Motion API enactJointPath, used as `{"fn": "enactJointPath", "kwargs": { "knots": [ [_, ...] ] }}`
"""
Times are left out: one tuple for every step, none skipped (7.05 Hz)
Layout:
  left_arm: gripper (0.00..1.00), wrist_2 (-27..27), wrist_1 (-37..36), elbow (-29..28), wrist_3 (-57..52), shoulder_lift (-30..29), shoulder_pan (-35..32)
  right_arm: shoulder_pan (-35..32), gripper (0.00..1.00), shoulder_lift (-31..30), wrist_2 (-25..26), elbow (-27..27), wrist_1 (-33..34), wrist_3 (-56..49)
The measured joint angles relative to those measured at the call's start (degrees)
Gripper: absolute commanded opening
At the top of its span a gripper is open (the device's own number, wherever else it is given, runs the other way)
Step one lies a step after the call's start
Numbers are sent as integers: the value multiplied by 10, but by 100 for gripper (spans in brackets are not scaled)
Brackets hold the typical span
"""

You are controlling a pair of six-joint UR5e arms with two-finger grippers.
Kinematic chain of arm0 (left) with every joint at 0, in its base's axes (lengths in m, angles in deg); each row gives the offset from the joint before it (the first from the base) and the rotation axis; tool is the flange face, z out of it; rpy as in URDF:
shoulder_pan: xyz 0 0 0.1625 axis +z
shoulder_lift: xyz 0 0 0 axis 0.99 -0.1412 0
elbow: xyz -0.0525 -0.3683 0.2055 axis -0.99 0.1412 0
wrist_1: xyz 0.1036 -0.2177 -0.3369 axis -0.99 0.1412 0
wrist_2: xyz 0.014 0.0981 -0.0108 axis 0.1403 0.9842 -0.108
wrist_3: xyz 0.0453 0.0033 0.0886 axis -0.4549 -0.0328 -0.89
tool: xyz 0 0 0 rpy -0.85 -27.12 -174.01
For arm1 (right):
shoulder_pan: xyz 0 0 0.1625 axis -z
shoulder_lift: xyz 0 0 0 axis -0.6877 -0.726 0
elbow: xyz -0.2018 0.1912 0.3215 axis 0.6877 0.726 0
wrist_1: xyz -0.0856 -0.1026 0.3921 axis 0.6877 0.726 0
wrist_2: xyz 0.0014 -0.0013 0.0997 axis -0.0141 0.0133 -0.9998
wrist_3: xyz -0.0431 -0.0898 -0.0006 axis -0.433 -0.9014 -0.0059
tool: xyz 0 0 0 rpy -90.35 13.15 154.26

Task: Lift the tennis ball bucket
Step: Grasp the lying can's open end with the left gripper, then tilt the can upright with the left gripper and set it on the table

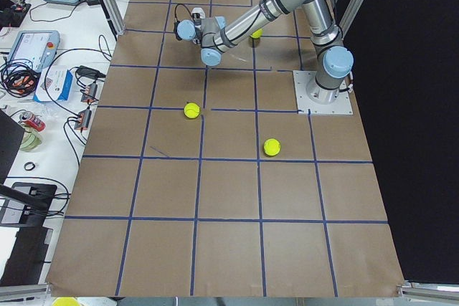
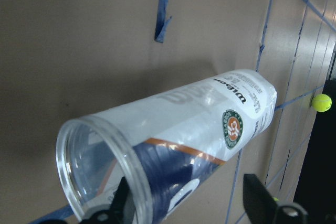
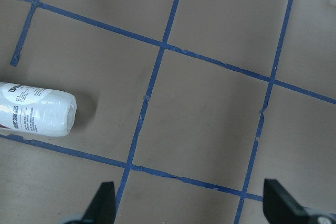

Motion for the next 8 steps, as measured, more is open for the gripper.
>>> {"fn": "enactJointPath", "kwargs": {
  "knots": [
    [0,-3,-4,-1,27,7,-1,0,100,-1,1,0,2,1],
    [0,-2,-7,-3,63,22,-2,0,100,-2,1,-1,8,3],
    [0,1,-10,-6,105,48,-5,1,100,-1,2,-3,17,4],
    [0,4,-12,-8,142,82,-6,2,100,-1,2,-3,23,4],
    [0,20,-13,-18,171,115,-7,2,100,-2,2,-1,26,3],
    [0,72,-12,-43,189,135,-11,2,100,-2,1,0,28,3],
    [0,159,-4,-83,195,143,-24,2,100,-2,0,0,28,2],
    [0,253,9,-123,190,139,-47,2,100,-2,0,1,28,3]
  ]
}}
